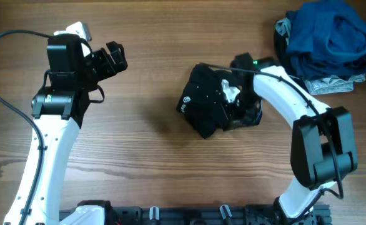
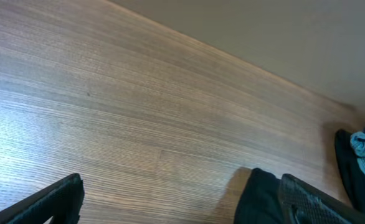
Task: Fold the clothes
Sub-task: 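Grasp the folded black shirt with the right gripper and lift it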
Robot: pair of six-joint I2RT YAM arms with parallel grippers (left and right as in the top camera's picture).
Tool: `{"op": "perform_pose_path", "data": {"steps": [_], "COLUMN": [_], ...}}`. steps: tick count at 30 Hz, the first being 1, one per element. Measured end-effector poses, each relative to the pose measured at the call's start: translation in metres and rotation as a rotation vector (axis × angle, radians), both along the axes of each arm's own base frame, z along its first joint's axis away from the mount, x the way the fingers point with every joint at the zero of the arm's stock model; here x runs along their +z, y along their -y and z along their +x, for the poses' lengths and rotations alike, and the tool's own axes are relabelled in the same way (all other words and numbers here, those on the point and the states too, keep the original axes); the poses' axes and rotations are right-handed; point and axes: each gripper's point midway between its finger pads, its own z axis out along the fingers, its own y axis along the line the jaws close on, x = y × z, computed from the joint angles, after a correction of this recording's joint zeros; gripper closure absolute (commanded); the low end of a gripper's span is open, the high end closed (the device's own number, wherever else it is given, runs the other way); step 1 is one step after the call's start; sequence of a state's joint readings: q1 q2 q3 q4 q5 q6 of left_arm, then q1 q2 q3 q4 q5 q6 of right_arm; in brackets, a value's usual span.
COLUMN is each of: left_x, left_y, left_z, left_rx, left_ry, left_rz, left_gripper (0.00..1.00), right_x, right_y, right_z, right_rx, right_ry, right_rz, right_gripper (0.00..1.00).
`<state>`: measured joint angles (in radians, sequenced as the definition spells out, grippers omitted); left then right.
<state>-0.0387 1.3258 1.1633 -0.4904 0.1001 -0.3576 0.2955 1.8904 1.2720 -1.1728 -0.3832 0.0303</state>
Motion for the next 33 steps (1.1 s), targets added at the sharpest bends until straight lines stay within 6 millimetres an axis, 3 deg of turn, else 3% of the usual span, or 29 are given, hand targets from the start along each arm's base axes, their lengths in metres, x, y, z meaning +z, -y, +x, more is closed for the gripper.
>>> {"op": "perform_pose_path", "data": {"steps": [2,5,7,8,11,14,17,20,25,28,31,33], "left_x": [-0.001,-0.001,-0.004,-0.006,-0.011,-0.019,-0.022,-0.022,-0.022,-0.022,-0.022,-0.022], "left_y": [0.0,0.0,-0.001,-0.001,-0.001,-0.001,-0.001,-0.001,-0.001,-0.001,-0.001,-0.001], "left_z": [0.0,-0.001,-0.003,-0.004,-0.007,-0.005,-0.005,-0.005,-0.004,-0.004,-0.004,-0.004], "left_rx": [0.002,0.002,0.002,0.002,-0.007,-0.012,-0.013,-0.013,-0.01,-0.01,-0.01,-0.01], "left_ry": [-0.003,-0.004,-0.022,-0.028,-0.051,-0.075,-0.083,-0.083,-0.083,-0.081,-0.078,-0.078], "left_rz": [0.002,0.002,0.003,0.003,0.015,0.022,0.022,0.023,0.025,0.025,0.025,0.025], "left_gripper": [0.0,0.0,0.0,0.0,0.0,0.0,0.0,0.0,0.0,0.0,0.0,0.0], "right_x": [-0.016,-0.018,-0.001,0.008,0.057,0.086,0.081,0.042,-0.018,-0.024,-0.025,-0.029], "right_y": [0.011,0.013,0.007,0.006,-0.001,0.014,0.04,0.064,0.051,0.041,0.018,-0.003], "right_z": [-0.016,-0.011,0.007,0.012,0.032,0.042,0.06,0.063,0.064,0.086,0.109,0.118], "right_rx": [-0.026,-0.037,-0.041,-0.039,-0.06,-0.171,-0.281,-0.399,-0.44,-0.441,-0.432,-0.42], "right_ry": [-0.043,-0.024,0.041,0.063,0.218,0.3,0.332,0.317,0.344,0.431,0.488,0.493], "right_rz": [-0.06,-0.076,-0.054,-0.046,0.006,0.003,-0.015,-0.011,0.118,0.195,0.288,0.332], "right_gripper": [0.92,0.88,0.64,0.59,0.2,0.03,0.02,0.02,0.03,0.08,0.29,0.61]}}
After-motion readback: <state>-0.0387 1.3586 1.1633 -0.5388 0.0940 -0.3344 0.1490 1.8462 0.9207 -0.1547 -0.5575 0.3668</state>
